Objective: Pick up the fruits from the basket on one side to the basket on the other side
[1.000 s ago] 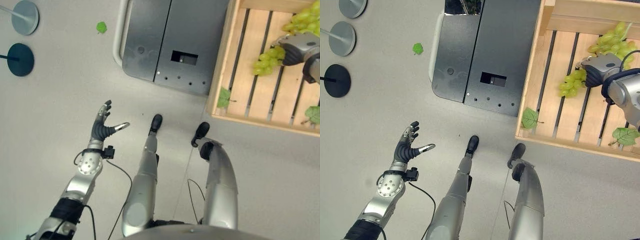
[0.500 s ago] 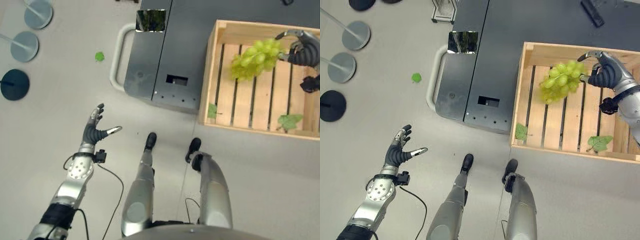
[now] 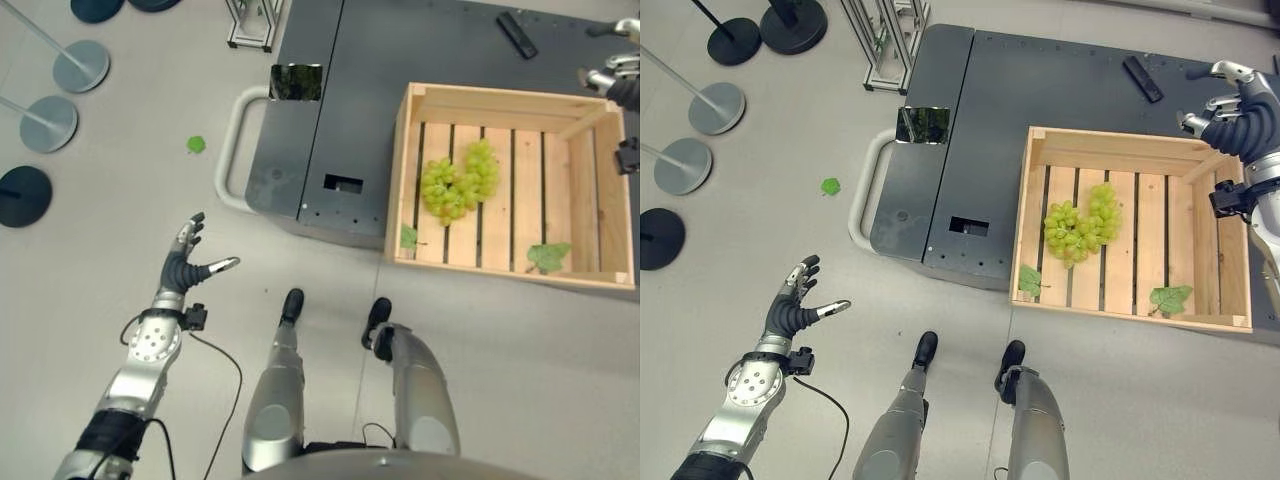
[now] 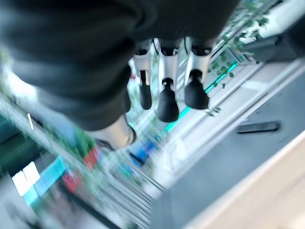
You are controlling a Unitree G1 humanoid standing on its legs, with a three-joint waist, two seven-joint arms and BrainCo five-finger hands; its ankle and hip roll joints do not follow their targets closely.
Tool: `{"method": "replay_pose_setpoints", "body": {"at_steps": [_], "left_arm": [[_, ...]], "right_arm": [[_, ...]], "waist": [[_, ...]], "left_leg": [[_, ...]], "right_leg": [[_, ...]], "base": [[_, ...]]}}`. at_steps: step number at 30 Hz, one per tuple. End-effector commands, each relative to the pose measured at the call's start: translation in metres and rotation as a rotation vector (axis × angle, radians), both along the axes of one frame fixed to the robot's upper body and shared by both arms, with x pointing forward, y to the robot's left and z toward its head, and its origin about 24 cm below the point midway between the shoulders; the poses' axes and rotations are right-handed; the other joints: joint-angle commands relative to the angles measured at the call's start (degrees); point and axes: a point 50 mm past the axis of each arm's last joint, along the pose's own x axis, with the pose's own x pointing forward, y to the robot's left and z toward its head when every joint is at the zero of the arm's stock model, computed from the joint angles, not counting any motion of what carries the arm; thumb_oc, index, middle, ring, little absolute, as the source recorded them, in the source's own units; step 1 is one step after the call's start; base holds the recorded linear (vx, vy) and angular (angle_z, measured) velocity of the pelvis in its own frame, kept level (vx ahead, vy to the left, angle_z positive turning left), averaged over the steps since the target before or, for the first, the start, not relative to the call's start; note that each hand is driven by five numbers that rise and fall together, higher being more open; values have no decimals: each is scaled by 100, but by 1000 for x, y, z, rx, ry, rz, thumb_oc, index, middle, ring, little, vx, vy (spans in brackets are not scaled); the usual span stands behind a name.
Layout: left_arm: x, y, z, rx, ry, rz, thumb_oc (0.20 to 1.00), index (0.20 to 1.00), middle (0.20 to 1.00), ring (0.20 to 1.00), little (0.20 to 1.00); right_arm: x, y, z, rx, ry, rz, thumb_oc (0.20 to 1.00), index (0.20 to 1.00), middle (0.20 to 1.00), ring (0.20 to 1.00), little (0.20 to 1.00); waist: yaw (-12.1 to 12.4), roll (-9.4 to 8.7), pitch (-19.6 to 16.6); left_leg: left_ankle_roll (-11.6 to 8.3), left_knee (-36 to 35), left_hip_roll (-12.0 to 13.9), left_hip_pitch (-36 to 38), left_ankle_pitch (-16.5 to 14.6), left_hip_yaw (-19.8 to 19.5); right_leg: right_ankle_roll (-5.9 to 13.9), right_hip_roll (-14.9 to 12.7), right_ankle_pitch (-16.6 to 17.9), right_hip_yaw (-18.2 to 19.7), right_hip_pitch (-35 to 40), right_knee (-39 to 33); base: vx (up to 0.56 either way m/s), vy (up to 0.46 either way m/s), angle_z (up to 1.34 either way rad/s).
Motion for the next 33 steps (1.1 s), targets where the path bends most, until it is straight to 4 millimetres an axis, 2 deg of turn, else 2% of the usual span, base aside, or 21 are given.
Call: {"method": "replay_pose_setpoints", "body": {"at_steps": [1, 3, 7, 10, 11, 12, 13, 15, 18, 20, 22, 23, 24, 27, 28, 30, 33], "left_arm": [[-7, 15, 1, 52, 2, 14, 1000, 1000, 1000, 1000, 1000], [-9, 19, 1, 50, 4, 31, 1000, 1000, 1000, 1000, 1000], [-12, 20, 0, 45, 8, 31, 1000, 1000, 1000, 1000, 1000], [-12, 21, 2, 43, -3, 32, 1000, 1000, 1000, 1000, 1000], [-11, 23, 2, 47, -3, 43, 1000, 1000, 1000, 1000, 1000], [-11, 23, 2, 47, -3, 43, 1000, 1000, 1000, 1000, 1000], [-11, 23, 1, 49, 1, 50, 1000, 1000, 1000, 1000, 1000], [-13, 23, 0, 55, 3, 55, 1000, 1000, 1000, 1000, 1000], [-12, 22, -1, 55, 6, 58, 1000, 1000, 1000, 1000, 1000], [-13, 22, -2, 69, 13, 55, 1000, 1000, 1000, 1000, 1000], [-14, 24, 0, 88, 15, 56, 1000, 1000, 1000, 1000, 1000], [-14, 24, 0, 88, 15, 56, 1000, 1000, 1000, 1000, 1000], [-12, 24, 2, 123, 15, 49, 1000, 1000, 1000, 1000, 1000], [-9, 21, 3, 122, 9, 45, 1000, 1000, 1000, 1000, 1000], [-7, 20, 4, 123, 4, 43, 1000, 1000, 1000, 1000, 1000], [-6, 18, 5, 121, 1, 38, 1000, 1000, 1000, 1000, 1000], [0, 17, 7, 148, 1, 36, 1000, 1000, 1000, 1000, 1000]], "right_arm": [[-3, 16, 3, 68, -66, 142, 200, 200, 200, 200, 200], [-2, 25, 5, 29, -52, 171, 200, 200, 200, 200, 200], [3, 23, -8, 6, 18, 154, 200, 200, 200, 200, 200], [7, 22, -13, 8, 41, 148, 200, 200, 200, 200, 200], [10, 25, -14, -33, 66, 146, 545, 545, 545, 545, 545], [10, 25, -14, -33, 66, 147, 545, 545, 545, 545, 545], [9, 25, -13, -137, 89, 106, 1000, 1000, 1000, 1000, 1000], [9, 22, -16, -199, 121, 70, 1000, 1000, 1000, 1000, 1000], [11, 15, -20, -187, 141, 35, 1000, 1000, 1000, 1000, 1000], [15, 8, -24, -382, 215, -80, 1000, 1000, 1000, 1000, 1000], [18, 5, -21, -665, 265, -202, 1000, 1000, 1000, 1000, 1000], [18, 5, -21, -665, 265, -202, 1000, 1000, 1000, 1000, 1000], [26, 1, -25, -977, 323, -334, 1000, 1000, 1000, 1000, 1000], [33, 0, -27, -1080, 348, -379, 1000, 1000, 1000, 1000, 1000], [37, 6, -26, -1172, 361, -382, 1000, 1000, 1000, 1000, 1000], [41, 10, -28, -1210, 360, -377, 1000, 1000, 1000, 1000, 1000], [52, 17, -33, -1394, 401, -392, 1000, 1000, 1000, 1000, 1000]], "waist": [[-85, -271, -810], [-100, -281, -928], [-109, -285, -1103], [-113, -290, -1092], [-138, -328, -1092], [-138, -327, -1092], [-160, -360, -1087], [-193, -372, -1051], [-185, -380, -1027], [-160, -390, -956], [-160, -386, -877], [-160, -386, -877], [-111, -369, -733], [-75, -351, -646], [-80, -333, -593], [-98, -314, -557], [-46, -293, -353]], "left_leg": [[213, -299, 8, 456, -221, 107], [232, -301, 19, 498, -260, 224], [272, -317, 52, 601, -320, 377], [307, -301, 45, 640, -355, 431], [336, -290, 42, 676, -397, 483], [336, -290, 41, 676, -397, 484], [346, -282, 40, 692, -419, 502], [346, -268, 44, 689, -433, 516], [346, -251, 40, 661, -430, 512], [335, -235, 42, 591, -417, 528], [334, -230, 44, 547, -411, 515], [334, -230, 44, 547, -411, 515], [339, -222, 35, 487, -400, 476], [344, -212, 15, 411, -383, 439], [342, -206, 5, 354, -372, 428], [341, -205, 3, 315, -365, 421], [334, -194, 8, 139, -309, 389]], "right_leg": [[887, -15, 333, 179, 355, -495], [938, 28, 492, 213, 475, -778], [1006, 23, 594, 257, 612, -980], [1031, 11, 621, 314, 621, -973], [1054, 10, 629, 384, 587, -948], [1054, 10, 629, 385, 587, -948], [1053, 7, 624, 422, 579, -950], [1042, 2, 600, 438, 545, -933], [1038, 8, 594, 446, 515, -930], [1027, 14, 585, 471, 434, -915], [1027, 17, 575, 491, 340, -861], [1027, 17, 575, 491, 340, -861], [1027, -8, 544, 469, 240, -747], [1022, -29, 527, 447, 152, -696], [1020, -34, 514, 443, 67, -653], [1019, -37, 509, 447, 28, -631], [1017, -49, 509, 460, -220, -498]], "base": [[53, 44, -5], [51, 67, -8], [45, 69, -26], [16, 46, -21], [20, 16, -21], [47, 28, -20], [32, 14, -9], [24, 6, -3], [0, 0, 0], [7, -15, -1], [1, -20, -5], [-10, -50, -7], [-6, -46, -6], [-9, -52, -3], [-21, -44, 1], [-10, -17, 0], [-28, -56, 5]]}}
